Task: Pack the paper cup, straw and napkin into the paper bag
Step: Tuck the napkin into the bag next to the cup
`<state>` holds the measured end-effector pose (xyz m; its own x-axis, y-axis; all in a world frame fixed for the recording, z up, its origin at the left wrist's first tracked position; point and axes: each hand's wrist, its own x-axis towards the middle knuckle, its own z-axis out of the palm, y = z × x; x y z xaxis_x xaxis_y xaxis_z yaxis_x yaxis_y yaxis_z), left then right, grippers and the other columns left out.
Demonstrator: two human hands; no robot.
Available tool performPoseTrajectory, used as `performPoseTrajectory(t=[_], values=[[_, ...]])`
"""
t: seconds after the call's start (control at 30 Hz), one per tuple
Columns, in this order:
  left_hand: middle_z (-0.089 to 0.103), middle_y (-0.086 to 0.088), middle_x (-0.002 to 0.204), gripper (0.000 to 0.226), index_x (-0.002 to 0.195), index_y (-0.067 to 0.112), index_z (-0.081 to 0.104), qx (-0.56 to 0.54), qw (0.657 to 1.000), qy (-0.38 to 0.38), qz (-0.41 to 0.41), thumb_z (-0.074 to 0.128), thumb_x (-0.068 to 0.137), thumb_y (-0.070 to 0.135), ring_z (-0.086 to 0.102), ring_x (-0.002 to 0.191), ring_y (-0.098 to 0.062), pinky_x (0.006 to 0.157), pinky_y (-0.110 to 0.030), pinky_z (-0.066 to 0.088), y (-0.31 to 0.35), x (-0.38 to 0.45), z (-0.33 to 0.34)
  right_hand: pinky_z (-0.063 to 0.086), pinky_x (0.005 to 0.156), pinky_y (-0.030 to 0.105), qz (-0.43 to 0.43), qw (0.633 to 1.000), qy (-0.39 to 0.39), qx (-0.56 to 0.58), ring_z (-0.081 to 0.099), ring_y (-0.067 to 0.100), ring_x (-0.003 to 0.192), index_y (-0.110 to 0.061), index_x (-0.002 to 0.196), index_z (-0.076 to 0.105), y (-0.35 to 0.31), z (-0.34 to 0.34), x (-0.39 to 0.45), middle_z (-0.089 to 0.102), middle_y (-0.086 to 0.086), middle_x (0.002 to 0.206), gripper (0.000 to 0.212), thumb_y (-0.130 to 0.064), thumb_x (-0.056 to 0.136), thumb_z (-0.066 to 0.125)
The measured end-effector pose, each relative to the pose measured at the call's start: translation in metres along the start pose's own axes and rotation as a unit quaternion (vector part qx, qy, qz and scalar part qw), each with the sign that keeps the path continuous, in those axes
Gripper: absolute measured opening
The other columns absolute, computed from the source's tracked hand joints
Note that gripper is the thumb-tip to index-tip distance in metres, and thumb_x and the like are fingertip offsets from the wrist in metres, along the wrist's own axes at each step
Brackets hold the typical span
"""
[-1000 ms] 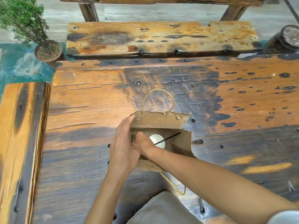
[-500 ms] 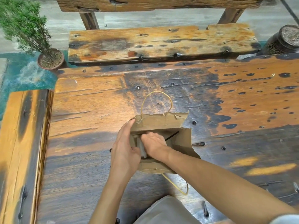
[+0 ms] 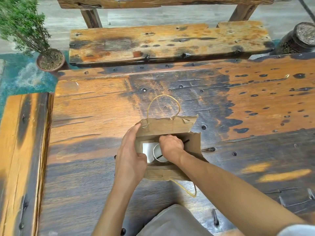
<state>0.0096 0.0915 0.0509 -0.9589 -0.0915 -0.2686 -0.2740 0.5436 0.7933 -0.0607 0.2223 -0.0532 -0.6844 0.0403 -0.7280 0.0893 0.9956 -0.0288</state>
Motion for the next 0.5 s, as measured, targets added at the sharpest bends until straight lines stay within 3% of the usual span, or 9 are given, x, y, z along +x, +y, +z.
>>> performPoseTrajectory(t=[0.17, 0.3, 0.43, 0.5], values=[[0.046, 0.009, 0.149, 0.093, 0.147, 0.031, 0.038, -0.005, 1.0, 0.0, -0.005, 0.052, 0.07, -0.018, 0.055, 0.124, -0.03, 0.103, -0.049, 0.046, -0.0029, 0.0021, -0.0016, 0.05, 0.086, 0.036, 0.011, 0.996, 0.018, 0.083, 0.062, 0.031, 0.115, -0.012, 0.118, 0.065, -0.0087, 0.0053, 0.0007, 0.064, 0.013, 0.126, 0.043, 0.003, 0.078, 0.065], [0.042, 0.01, 0.151, 0.093, 0.148, 0.029, 0.038, -0.006, 1.0, 0.003, -0.011, 0.051, 0.07, -0.02, 0.044, 0.138, -0.018, 0.112, -0.041, 0.038, -0.0033, 0.0017, -0.0028, 0.05, 0.087, 0.035, 0.001, 0.996, 0.032, 0.082, 0.062, 0.031, 0.116, -0.013, 0.118, 0.065, -0.0098, 0.0082, 0.0001, 0.063, 0.013, 0.126, 0.043, 0.003, 0.078, 0.064], [0.056, -0.005, 0.139, 0.092, 0.147, 0.033, 0.036, 0.003, 1.0, -0.009, -0.015, 0.052, 0.071, -0.016, 0.055, 0.118, -0.043, 0.098, -0.055, 0.048, -0.0004, -0.0001, -0.0016, 0.048, 0.08, 0.033, 0.009, 0.996, 0.04, 0.08, 0.063, 0.031, 0.113, -0.009, 0.117, 0.066, -0.0102, 0.005, 0.0001, 0.065, 0.014, 0.123, 0.046, 0.008, 0.075, 0.062], [0.055, -0.003, 0.14, 0.093, 0.147, 0.035, 0.036, 0.007, 1.0, -0.012, -0.015, 0.052, 0.071, -0.015, 0.055, 0.116, -0.046, 0.097, -0.056, 0.048, 0.0015, -0.0009, -0.0015, 0.048, 0.081, 0.033, 0.023, 0.993, 0.039, 0.108, 0.064, 0.031, 0.113, -0.008, 0.118, 0.065, -0.0101, 0.0041, 0.0008, 0.065, 0.015, 0.124, 0.044, 0.007, 0.076, 0.061]])
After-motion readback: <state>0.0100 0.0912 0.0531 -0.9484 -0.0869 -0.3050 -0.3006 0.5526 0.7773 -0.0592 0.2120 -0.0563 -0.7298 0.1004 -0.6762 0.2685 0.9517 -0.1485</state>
